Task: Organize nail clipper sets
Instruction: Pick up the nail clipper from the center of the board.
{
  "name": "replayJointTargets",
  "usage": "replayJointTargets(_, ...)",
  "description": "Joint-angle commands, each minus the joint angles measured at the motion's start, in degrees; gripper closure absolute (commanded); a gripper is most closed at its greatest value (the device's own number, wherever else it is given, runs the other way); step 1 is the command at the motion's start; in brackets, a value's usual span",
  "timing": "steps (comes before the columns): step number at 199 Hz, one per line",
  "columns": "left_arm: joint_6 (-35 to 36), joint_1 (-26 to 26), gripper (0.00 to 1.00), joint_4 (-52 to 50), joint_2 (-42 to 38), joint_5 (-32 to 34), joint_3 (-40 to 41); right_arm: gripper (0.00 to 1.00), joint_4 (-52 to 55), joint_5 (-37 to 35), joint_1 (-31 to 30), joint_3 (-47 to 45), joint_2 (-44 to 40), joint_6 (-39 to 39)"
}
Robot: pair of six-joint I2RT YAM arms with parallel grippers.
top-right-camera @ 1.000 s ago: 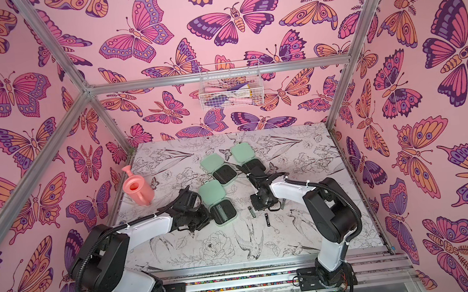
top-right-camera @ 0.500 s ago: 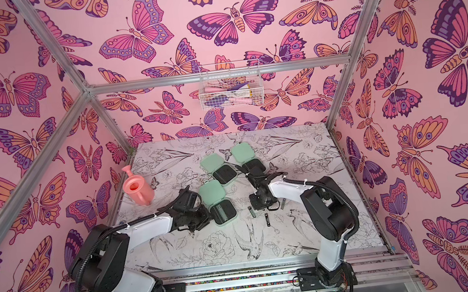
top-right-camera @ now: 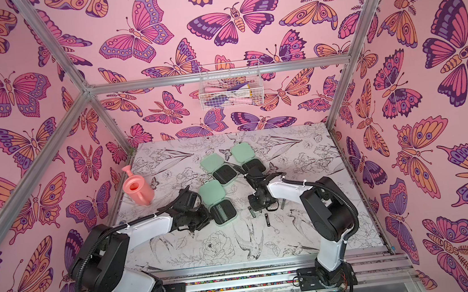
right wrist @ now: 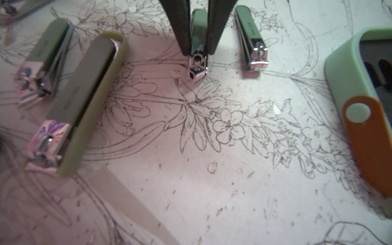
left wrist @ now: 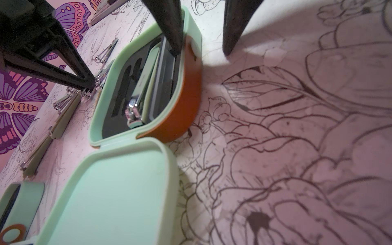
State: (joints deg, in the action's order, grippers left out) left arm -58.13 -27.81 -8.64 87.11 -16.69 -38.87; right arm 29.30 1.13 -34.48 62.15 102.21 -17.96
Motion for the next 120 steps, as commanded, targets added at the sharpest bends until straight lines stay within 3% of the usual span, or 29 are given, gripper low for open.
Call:
replayJointTargets(1, -0.1, -0.3, 0.66, -3.2, 0.4, 1.2, 0.1, 0.86, 2.7, -0.7, -1.6, 2.9, -2.8, -0.3)
replayJointTargets(63, 0.0, -0.3, 0.66, -3.2, 0.4, 1.1, -0.1, 0.87, 4.8, -0.9, -7.1, 8.2, -4.7, -0.8)
replayJointTargets(120, 0.3, -0.3, 0.66, -3.2, 0.6, 0.9, -0.4, 0.87, 1.7, 2.1, -13.2, 13.6, 1.8, -0.8)
